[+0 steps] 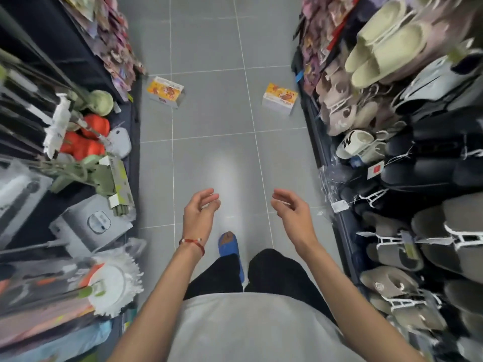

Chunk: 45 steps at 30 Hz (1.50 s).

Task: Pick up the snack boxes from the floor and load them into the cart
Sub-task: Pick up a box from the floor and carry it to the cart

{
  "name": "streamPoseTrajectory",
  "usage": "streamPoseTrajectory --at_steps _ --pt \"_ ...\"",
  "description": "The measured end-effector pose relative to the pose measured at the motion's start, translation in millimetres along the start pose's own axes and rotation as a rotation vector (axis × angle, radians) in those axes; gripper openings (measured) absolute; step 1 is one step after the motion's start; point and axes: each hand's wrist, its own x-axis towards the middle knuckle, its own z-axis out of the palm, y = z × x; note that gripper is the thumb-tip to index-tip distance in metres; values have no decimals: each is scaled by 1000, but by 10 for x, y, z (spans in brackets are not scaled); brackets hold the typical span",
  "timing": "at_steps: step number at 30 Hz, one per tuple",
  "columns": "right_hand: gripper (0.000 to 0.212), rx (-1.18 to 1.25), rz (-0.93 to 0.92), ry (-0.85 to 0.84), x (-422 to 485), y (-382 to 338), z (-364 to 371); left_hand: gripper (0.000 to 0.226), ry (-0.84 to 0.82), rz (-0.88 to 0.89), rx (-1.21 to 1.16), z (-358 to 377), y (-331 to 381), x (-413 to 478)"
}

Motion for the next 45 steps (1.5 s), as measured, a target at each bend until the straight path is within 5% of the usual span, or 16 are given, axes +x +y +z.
streamPoseTrajectory --at_steps 28,45 --pt "27 14 128 64 5108 -2474 -385 30 -82 -75 129 2642 2900 4242" --pt "16 34 372 267 7870 -2417 20 23 -283 -220 384 3670 3200 7265"
